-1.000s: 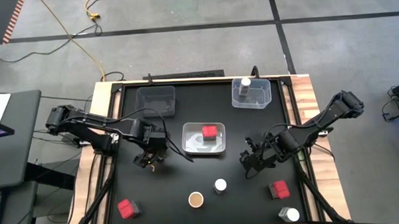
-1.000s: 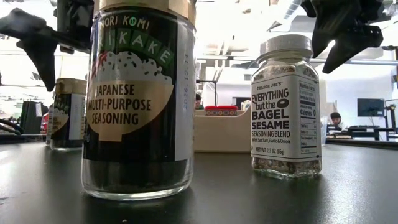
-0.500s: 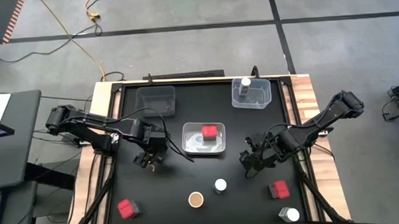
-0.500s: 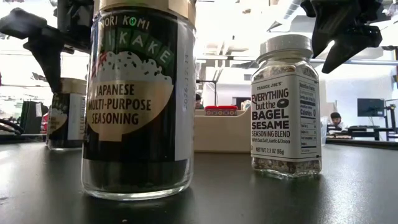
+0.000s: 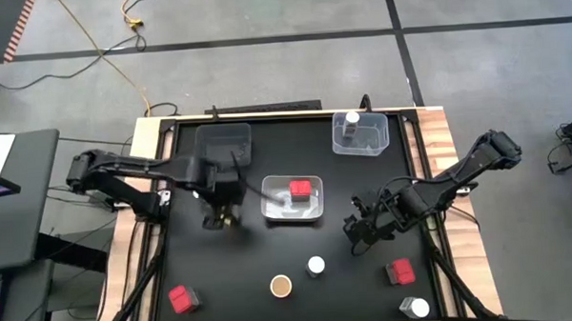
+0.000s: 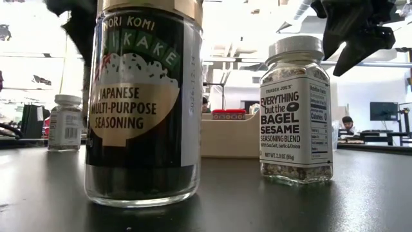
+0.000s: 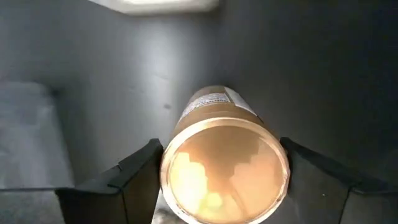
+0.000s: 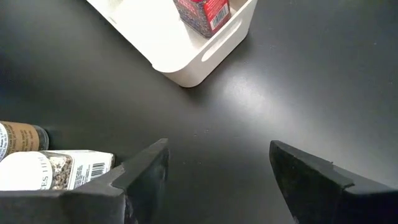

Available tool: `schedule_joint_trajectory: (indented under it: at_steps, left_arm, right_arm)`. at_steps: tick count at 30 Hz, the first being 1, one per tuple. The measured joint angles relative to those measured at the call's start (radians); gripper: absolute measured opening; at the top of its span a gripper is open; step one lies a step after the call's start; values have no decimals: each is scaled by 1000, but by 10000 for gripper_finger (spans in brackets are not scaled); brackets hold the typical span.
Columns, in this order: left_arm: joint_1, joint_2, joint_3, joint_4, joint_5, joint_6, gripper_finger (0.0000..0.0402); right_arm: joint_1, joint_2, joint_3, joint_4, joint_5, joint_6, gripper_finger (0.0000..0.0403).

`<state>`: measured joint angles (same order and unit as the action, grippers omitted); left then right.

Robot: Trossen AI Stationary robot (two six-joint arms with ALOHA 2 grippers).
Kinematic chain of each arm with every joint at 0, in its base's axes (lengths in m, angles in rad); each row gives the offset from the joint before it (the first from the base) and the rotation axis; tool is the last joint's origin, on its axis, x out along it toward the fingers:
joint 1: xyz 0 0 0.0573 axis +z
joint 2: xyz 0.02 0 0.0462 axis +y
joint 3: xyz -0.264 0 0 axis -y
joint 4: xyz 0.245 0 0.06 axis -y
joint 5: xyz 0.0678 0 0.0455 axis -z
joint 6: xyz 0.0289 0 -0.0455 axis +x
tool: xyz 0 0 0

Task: Sort spices by type
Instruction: Put the golden seasoning bottle into the black bin

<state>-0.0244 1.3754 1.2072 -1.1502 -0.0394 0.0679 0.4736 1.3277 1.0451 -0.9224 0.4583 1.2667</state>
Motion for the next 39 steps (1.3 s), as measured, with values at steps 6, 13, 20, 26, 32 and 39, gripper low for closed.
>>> schedule_joint_trajectory:
  at_steps: [6, 13, 20, 26, 32, 39]
  left_arm:
    - [162, 0, 265, -151, -27, -14, 277]
    - [443, -1, 407, -200, -52, 159, 277]
    - [754, 96, 407, -201, 15, 356, 277]
    - [873, 256, 406, -202, 58, 417, 277]
    - [908, 314, 399, -135, 95, 403, 277]
    - [916, 240, 246, -12, 85, 359, 277]
  right_arm:
    - [-16, -7, -1, -46, 0, -94, 301]
    - [-26, -51, -2, -157, -7, -81, 301]
    - [-61, -59, -2, -144, -13, -48, 301]
    - [-118, -59, -2, -81, -13, -37, 301]
    - [-130, -59, -2, -83, -13, -13, 301]
    - [-139, -59, -2, -114, -13, 16, 301]
